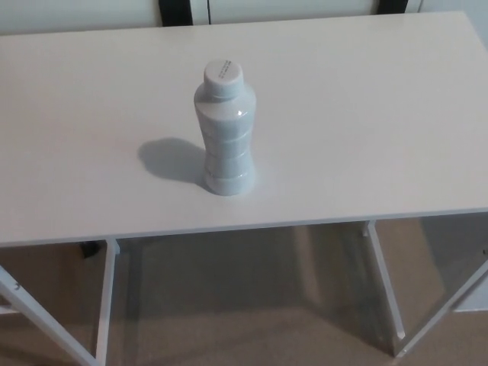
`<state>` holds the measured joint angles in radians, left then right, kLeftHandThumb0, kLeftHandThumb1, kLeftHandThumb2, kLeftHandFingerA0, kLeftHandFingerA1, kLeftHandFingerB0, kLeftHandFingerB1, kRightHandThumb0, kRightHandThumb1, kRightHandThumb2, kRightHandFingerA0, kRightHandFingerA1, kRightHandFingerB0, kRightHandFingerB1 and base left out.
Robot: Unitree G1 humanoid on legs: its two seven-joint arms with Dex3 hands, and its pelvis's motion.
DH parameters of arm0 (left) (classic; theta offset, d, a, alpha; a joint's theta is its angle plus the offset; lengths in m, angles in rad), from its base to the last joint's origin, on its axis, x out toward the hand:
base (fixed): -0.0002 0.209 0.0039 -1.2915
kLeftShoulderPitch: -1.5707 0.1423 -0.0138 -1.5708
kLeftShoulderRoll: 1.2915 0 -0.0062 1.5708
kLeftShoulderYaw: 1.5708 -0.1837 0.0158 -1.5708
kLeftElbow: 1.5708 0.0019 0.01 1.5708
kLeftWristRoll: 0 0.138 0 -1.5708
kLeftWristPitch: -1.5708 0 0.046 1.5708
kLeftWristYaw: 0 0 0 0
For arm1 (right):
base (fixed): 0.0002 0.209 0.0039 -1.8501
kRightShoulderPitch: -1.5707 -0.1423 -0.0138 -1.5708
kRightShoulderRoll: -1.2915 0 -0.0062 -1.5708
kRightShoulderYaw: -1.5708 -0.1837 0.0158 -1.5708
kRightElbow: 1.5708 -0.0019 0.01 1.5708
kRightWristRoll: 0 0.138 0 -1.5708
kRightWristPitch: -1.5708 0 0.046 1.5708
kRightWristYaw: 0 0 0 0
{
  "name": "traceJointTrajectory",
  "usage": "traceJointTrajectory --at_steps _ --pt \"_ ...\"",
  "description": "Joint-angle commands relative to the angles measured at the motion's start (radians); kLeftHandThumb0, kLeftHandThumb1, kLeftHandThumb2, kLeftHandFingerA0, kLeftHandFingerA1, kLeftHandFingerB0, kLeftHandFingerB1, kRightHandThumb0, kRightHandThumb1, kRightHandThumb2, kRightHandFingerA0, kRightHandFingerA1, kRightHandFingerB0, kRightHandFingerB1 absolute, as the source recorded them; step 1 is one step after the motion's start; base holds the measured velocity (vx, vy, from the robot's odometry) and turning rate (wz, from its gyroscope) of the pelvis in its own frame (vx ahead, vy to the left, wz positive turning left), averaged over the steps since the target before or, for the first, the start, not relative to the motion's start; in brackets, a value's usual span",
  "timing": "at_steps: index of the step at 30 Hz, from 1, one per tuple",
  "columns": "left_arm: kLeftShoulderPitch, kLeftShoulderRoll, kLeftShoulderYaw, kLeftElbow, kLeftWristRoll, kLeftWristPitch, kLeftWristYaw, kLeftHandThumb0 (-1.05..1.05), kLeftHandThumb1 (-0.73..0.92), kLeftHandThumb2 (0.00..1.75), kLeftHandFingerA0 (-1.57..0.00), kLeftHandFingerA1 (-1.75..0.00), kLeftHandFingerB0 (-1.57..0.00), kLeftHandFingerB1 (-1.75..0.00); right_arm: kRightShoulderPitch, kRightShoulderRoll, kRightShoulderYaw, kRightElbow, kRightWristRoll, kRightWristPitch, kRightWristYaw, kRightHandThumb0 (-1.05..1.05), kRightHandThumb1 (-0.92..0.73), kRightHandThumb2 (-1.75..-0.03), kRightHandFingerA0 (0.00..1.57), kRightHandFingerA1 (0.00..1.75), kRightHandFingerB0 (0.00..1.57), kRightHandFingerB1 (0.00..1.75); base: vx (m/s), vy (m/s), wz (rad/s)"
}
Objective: The robot picks up a bottle from a person using its left hand and walk towards the table in frontand put the bottle on the table.
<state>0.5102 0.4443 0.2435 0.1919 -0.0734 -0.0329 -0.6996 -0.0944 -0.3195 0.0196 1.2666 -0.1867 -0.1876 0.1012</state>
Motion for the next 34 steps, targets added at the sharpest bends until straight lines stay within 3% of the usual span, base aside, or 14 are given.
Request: traceJointTrajectory --at_steps 1,2,6,8,11,12,18,19,24,28,30,34 --pt "-0.167 0.012 -0.075 0.299 0.234 -0.030 0.350 -0.33 0.44 0.58 -0.07 -0.27 -0.09 -0.25 -0.002 -0.056 0.005 0.008 -0.008 0.011 0.017 -0.40 -0.66 -0.59 0.71 0.47 0.55 0.40 0.00 0.000 0.00" --pt "-0.209 -0.008 -0.049 0.378 0.165 -0.027 0.325 -0.33 0.44 0.58 -0.07 -0.27 -0.09 -0.25 -0.002 -0.058 0.004 0.007 -0.007 0.011 0.019 -0.40 -0.66 -0.59 0.71 0.47 0.55 0.40 0.00 0.000 0.00" --pt "-0.250 -0.006 -0.069 0.459 0.177 -0.048 0.359 -0.33 0.46 0.55 -0.09 -0.29 -0.10 -0.26 -0.003 -0.062 0.007 0.007 -0.009 0.013 0.020 -0.40 -0.65 -0.59 0.71 0.48 0.54 0.40 0.00 0.000 0.00" --pt "-0.370 -0.069 -0.016 0.615 0.086 0.052 0.393 -0.24 0.43 0.55 -0.07 -0.25 -0.14 -0.28 0.004 -0.066 0.008 0.011 -0.009 0.018 0.021 -0.39 -0.65 -0.58 0.69 0.47 0.54 0.40 0.00 0.000 0.00" --pt "-0.394 -0.068 -0.016 0.665 0.085 0.030 0.403 -0.24 0.43 0.55 -0.07 -0.25 -0.14 -0.28 0.005 -0.066 0.008 0.010 -0.008 0.017 0.022 -0.39 -0.65 -0.58 0.69 0.47 0.54 0.40 0.00 0.000 0.00" --pt "-0.433 -0.065 -0.025 0.727 0.100 0.029 0.436 -0.18 0.36 0.85 -0.01 -0.50 0.00 -0.47 0.013 -0.058 0.014 0.011 -0.012 0.012 0.018 -0.39 -0.66 -0.60 0.67 0.49 0.54 0.41 0.00 0.000 0.00" --pt "-0.528 -0.051 -0.053 0.957 0.132 -0.016 0.547 -0.19 0.37 0.87 -0.01 -0.49 0.00 -0.47 0.033 -0.027 0.028 0.004 -0.015 0.001 0.002 -0.39 -0.66 -0.60 0.68 0.47 0.56 0.41 0.00 0.000 0.00" --pt "-0.519 -0.046 -0.044 0.969 0.120 -0.039 0.530 -0.30 0.43 0.57 -0.17 -0.33 -0.14 -0.30 0.035 -0.029 0.028 0.003 -0.014 -0.004 0.000 -0.38 -0.66 -0.58 0.70 0.46 0.57 0.40 0.00 0.000 0.00" --pt "-0.501 -0.037 0.052 0.966 0.010 -0.137 0.414 -0.12 0.47 0.56 -0.18 -0.32 -0.16 -0.28 0.008 -0.029 0.006 0.008 0.005 0.007 -0.020 -0.35 -0.65 -0.60 0.66 0.46 0.53 0.40 0.00 0.000 0.00" --pt "-0.496 -0.019 0.007 0.964 0.082 -0.177 0.460 -0.05 0.52 0.55 -0.26 -0.33 -0.23 -0.29 0.018 -0.007 0.001 0.012 0.005 0.003 -0.051 -0.33 -0.62 -0.58 0.66 0.47 0.49 0.39 0.00 0.000 0.00" --pt "-0.487 -0.020 -0.011 0.975 0.091 -0.192 0.467 -0.02 0.56 0.57 -0.25 -0.33 -0.22 -0.28 0.031 -0.005 -0.007 0.006 0.009 -0.006 -0.073 -0.26 -0.58 -0.58 0.56 0.43 0.48 0.39 0.00 0.000 0.00" --pt "-0.508 -0.015 -0.037 0.996 0.104 -0.190 0.490 -0.06 0.57 0.57 -0.29 -0.33 -0.25 -0.29 0.015 -0.010 -0.012 0.003 0.004 -0.006 -0.105 -0.18 -0.55 -0.57 0.53 0.41 0.48 0.38 0.00 0.000 0.00"
